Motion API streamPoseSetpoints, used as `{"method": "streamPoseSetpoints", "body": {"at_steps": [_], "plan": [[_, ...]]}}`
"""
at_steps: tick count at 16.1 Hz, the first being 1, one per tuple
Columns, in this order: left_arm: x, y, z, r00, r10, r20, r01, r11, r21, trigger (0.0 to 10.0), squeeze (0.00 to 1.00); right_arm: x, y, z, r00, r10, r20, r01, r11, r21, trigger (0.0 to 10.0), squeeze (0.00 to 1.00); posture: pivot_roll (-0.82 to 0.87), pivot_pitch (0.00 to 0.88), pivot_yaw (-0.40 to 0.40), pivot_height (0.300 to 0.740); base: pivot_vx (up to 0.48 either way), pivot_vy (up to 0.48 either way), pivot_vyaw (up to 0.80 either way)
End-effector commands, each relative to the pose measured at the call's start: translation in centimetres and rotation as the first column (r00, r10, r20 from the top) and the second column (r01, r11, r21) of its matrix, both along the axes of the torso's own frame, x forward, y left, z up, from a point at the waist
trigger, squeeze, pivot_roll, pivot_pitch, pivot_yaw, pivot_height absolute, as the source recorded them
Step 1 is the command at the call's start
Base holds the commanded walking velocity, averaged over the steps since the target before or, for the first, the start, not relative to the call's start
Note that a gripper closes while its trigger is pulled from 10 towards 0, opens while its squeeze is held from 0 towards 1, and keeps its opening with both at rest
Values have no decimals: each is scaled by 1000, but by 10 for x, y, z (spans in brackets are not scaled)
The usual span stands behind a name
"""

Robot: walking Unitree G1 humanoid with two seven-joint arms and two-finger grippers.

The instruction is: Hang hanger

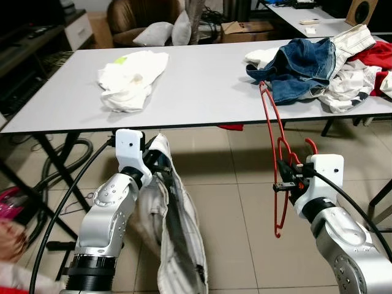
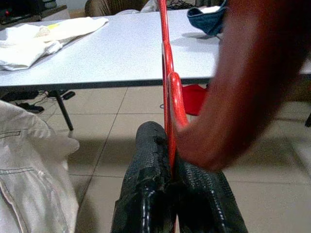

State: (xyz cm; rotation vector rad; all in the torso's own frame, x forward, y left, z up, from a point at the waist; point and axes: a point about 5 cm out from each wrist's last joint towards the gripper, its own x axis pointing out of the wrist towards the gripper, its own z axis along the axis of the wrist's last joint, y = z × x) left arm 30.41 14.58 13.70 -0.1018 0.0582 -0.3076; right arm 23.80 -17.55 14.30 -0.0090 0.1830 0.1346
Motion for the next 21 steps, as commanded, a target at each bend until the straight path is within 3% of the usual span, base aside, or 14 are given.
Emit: {"method": "streamPoseSetpoints", "body": {"at_steps": [1, 4, 6, 8, 11, 12, 14, 18, 21], "plan": [[4, -3, 18, 997, -16, 73, 17, 1000, -8, 10000, 0, 2, 2, 5, 1000, 21, 19, -20, 1000, -15, 10000, 0, -81, 0, 58, 740, 371, 0, 0], [9, -1, 22, 996, -20, 86, 21, 1000, -8, 10000, 0, 3, 4, 7, 998, 57, 22, -57, 998, -11, 10000, 0, -82, 0, 56, 740, 371, 0, 0], [20, 1, 32, 993, -41, 112, 40, 999, 15, 10000, 0, -5, 0, 11, 973, 229, -14, -229, 966, -118, 10000, 0, -77, 0, 70, 740, 368, 0, 0], [33, 4, 43, 991, -45, 127, 43, 999, 24, 10000, 0, -8, -16, 20, 956, 294, -27, -294, 939, -180, 10000, 0, -90, 0, 91, 740, 369, 0, 0], [41, 4, 51, 988, -50, 144, 48, 999, 15, 10000, 0, -13, -20, 32, 912, 409, -34, -406, 886, -223, 10000, 0, -93, 0, 91, 740, 370, 0, 0], [44, 3, 54, 988, -50, 149, 49, 999, 13, 10000, 0, -14, -20, 36, 893, 448, -39, -441, 856, -270, 10000, 0, -90, 0, 82, 740, 368, 0, 0], [52, 0, 67, 984, -57, 166, 55, 998, 17, 10000, 0, -19, -21, 42, 849, 524, -75, -524, 814, -250, 10000, 0, -71, 0, 52, 740, 366, 0, 0], [75, -10, 96, 974, -89, 210, 87, 996, 16, 10000, 0, -39, -32, 61, 687, 702, -188, -726, 652, -218, 10000, 0, -66, 0, 31, 740, 367, 0, 0], [86, -19, 116, 960, -140, 241, 135, 990, 41, 10000, 0, -44, -40, 72, 671, 718, -187, -741, 634, -224, 10000, 0, -71, 0, 41, 740, 364, 0, 0]]}}
